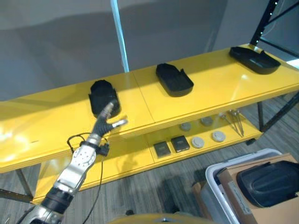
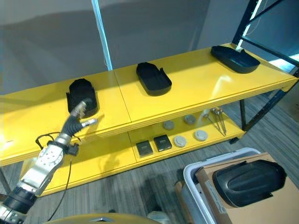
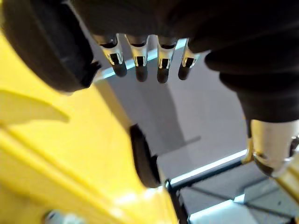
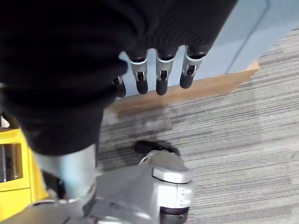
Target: Move parts from the plastic box to the shelf.
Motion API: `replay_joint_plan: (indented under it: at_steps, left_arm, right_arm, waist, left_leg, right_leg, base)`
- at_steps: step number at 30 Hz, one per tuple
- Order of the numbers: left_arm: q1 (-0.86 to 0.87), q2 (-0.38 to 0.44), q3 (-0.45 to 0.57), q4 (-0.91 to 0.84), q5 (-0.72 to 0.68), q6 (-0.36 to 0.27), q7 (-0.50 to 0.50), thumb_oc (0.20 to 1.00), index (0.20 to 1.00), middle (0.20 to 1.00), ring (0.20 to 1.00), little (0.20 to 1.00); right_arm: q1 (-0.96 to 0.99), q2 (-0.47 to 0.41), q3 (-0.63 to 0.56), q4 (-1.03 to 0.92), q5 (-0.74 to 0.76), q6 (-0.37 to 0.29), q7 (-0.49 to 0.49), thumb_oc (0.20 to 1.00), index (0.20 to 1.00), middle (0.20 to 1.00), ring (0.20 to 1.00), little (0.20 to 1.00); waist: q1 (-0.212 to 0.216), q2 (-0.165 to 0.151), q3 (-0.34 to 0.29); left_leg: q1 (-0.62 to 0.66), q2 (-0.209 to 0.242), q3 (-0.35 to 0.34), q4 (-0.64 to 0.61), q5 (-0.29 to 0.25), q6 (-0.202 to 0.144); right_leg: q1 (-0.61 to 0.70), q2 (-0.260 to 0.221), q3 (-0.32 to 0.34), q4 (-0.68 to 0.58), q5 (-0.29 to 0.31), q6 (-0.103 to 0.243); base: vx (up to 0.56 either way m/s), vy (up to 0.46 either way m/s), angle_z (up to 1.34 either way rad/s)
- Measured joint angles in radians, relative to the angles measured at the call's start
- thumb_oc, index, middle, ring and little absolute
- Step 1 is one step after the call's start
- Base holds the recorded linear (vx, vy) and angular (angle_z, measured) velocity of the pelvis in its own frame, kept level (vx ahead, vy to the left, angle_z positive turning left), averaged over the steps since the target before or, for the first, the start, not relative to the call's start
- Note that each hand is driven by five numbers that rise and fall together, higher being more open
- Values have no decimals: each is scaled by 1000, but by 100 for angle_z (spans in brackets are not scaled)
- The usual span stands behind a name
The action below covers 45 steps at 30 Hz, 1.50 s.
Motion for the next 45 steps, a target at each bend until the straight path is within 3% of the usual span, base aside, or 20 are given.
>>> replay_joint_plan:
  at_steps: [4, 7, 9, 12, 13, 14, 16, 19, 22, 25, 26, 28, 31, 34, 35, 36, 37, 40, 43, 45]
  left_arm:
    - [88, 16, -111, 17, -7, 36, -146, 1000, 1000, 1000, 1000, 1000]
    - [83, 14, -122, 31, -7, 73, -153, 1000, 1000, 1000, 1000, 1000]
    - [78, -24, -125, 125, 7, 104, -140, 1000, 1000, 1000, 1000, 1000]
    - [83, -37, -146, 307, 48, 164, -87, 1000, 1000, 1000, 1000, 1000]
    - [81, -51, -148, 394, 89, 168, -64, 1000, 1000, 1000, 1000, 1000]
    - [77, -60, -150, 470, 125, 179, -50, 1000, 1000, 1000, 1000, 1000]
    - [61, -84, -145, 610, 209, 168, -14, 1000, 1000, 1000, 1000, 1000]
    - [43, -150, -162, 893, 299, 128, 41, 1000, 1000, 1000, 1000, 1000]
    - [38, -182, -202, 992, 351, 97, 79, 1000, 1000, 1000, 1000, 1000]
    - [35, -248, -197, 1141, 357, 88, 121, 1000, 1000, 1000, 1000, 1000]
    - [37, -258, -180, 1170, 357, 87, 127, 1000, 1000, 1000, 1000, 1000]
    - [48, -272, -96, 1221, 357, 102, 151, 1000, 1000, 1000, 1000, 1000]
    - [85, -258, 13, 1286, 368, 128, 181, 1000, 1000, 1000, 1000, 1000]
    - [77, -248, 15, 1301, 377, 138, 187, 1000, 1000, 1000, 1000, 1000]
    - [70, -240, 17, 1297, 377, 135, 189, 1000, 1000, 1000, 1000, 1000]
    - [66, -243, 21, 1295, 376, 133, 190, 1000, 1000, 1000, 1000, 1000]
    - [73, -247, 19, 1295, 376, 130, 190, 1000, 1000, 1000, 1000, 1000]
    - [65, -278, 19, 1273, 378, 117, 191, 1000, 1000, 1000, 1000, 1000]
    - [50, -285, 18, 1268, 377, 95, 208, 1000, 1000, 1000, 1000, 1000]
    - [32, -285, 18, 1269, 376, 86, 209, 1000, 1000, 1000, 1000, 1000]
  right_arm:
    - [-8, -11, 1, 5, 1, 1, -19, 1000, 1000, 1000, 1000, 1000]
    - [-16, -34, 4, 34, 7, 8, -19, 1000, 1000, 1000, 1000, 1000]
    - [-30, -45, 19, 36, 24, 28, -21, 1000, 1000, 1000, 1000, 1000]
    - [-107, -26, 87, 14, 66, 89, -26, 1000, 1000, 1000, 1000, 1000]
    - [-124, -17, 95, -9, 94, 116, -30, 1000, 1000, 1000, 1000, 1000]
    - [-137, -5, 94, -25, 113, 127, -33, 1000, 1000, 1000, 1000, 1000]
    - [-115, 35, 87, -43, 140, 149, -40, 1000, 1000, 1000, 1000, 1000]
    - [-73, 48, 86, -42, 168, 171, -49, 1000, 1000, 1000, 1000, 1000]
    - [-47, 47, 85, -44, 171, 172, -51, 1000, 1000, 1000, 1000, 1000]
    - [-46, 51, 59, -44, 178, 174, -59, 1000, 1000, 1000, 1000, 1000]
    - [-50, 54, 52, -46, 176, 175, -60, 1000, 1000, 1000, 1000, 1000]
    - [-78, 71, 17, -55, 170, 180, -62, 1000, 1000, 1000, 1000, 1000]
    - [-105, 53, 9, -68, 134, 190, -61, 1000, 1000, 1000, 1000, 1000]
    - [-94, 40, 7, -77, 121, 193, -60, 1000, 1000, 1000, 1000, 1000]
    - [-76, 47, 3, -77, 120, 193, -58, 1000, 1000, 1000, 1000, 1000]
    - [-77, 46, 0, -74, 119, 192, -59, 1000, 1000, 1000, 1000, 1000]
    - [-79, 38, 1, -74, 118, 191, -59, 1000, 1000, 1000, 1000, 1000]
    - [-66, -1, 2, -75, 118, 169, -56, 1000, 1000, 1000, 1000, 1000]
    - [-56, 0, 1, -81, 118, 153, -56, 1000, 1000, 1000, 1000, 1000]
    - [-58, 3, 1, -82, 118, 142, -54, 1000, 1000, 1000, 1000, 1000]
  waist:
    - [15, 15, -12]
    - [14, 13, -14]
    - [36, 12, -15]
    - [67, -12, -14]
    - [86, -16, -16]
    - [81, -4, -18]
    - [33, -22, -14]
    - [12, -62, -17]
    - [-17, -85, -7]
    - [-32, -94, -2]
    - [-32, -91, -1]
    - [-6, -71, 12]
    - [29, -81, 24]
    - [30, -89, 38]
    - [33, -101, 39]
    - [46, -105, 48]
    - [49, -83, 57]
    - [36, -44, 62]
    - [26, -46, 55]
    - [24, -57, 46]
  left_leg:
    - [-3, 4, -3, 2, 5, -5]
    - [-1, -8, -1, 7, 3, -7]
    - [8, -53, -117, 7, -29, -2]
    - [-29, -178, -382, 108, -89, 99]
    - [-54, -181, -406, 122, -91, 109]
    - [-51, -175, -402, 112, -102, 93]
    - [-47, -170, -383, 102, -111, 105]
    - [-26, -177, -322, 102, -107, 100]
    - [-15, -193, -283, 101, -107, 102]
    - [4, -195, -196, 85, -104, 111]
    - [3, -188, -169, 82, -102, 117]
    - [8, -149, -50, 66, -97, 121]
    - [16, -102, 132, 65, -101, 116]
    - [22, -70, 144, 69, -118, 86]
    - [29, -46, 145, 73, -118, 51]
    - [48, -26, 155, 74, -127, 20]
    - [43, -2, 138, 83, -128, 4]
    - [38, 73, 114, 126, -136, -9]
    - [14, 137, 115, 190, -167, -34]
    - [1, 164, 118, 220, -181, -23]
  right_leg:
    - [-20, 7, 14, 0, -5, -10]
    - [-34, 10, 44, 0, 0, -7]
    - [-59, 9, 116, 0, 12, -11]
    - [-147, 20, 307, 3, 61, -8]
    - [-170, 14, 336, 9, 72, -6]
    - [-184, 13, 317, 6, 74, 11]
    - [-189, -4, 240, 39, 61, 20]
    - [-197, -23, 243, 32, 80, 22]
    - [-205, -30, 260, 25, 111, 29]
    - [-232, -46, 243, 16, 89, 50]
    - [-241, -54, 211, 14, 72, 69]
    - [-310, -63, 41, 97, 51, 80]
    - [-355, -160, -247, 234, 15, 129]
    - [-290, -217, -230, 260, 5, 143]
    - [-229, -237, -231, 264, -1, 147]
    - [-214, -224, -270, 249, 5, 129]
    - [-195, -189, -272, 233, -1, 121]
    - [-197, -115, -277, 255, -39, 60]
    - [-222, -78, -277, 330, -96, -10]
    - [-249, -65, -279, 388, -141, -39]
  base:
    - [-82, -47, -4]
    - [-34, -28, -29]
    - [-29, -25, -94]
    - [-82, -11, -183]
    - [-60, 16, -192]
    - [-73, 20, -139]
    - [-98, 36, -44]
    - [-107, 51, -49]
    - [-90, 34, -41]
    - [-100, -26, -76]
    - [-107, -76, -119]
    - [-124, -135, -145]
    - [-87, -150, -176]
    - [69, -219, -63]
    - [189, -254, -35]
    - [192, -223, -51]
    - [136, -208, -48]
    - [197, -277, -19]
    - [193, -274, -9]
    - [162, -245, -9]
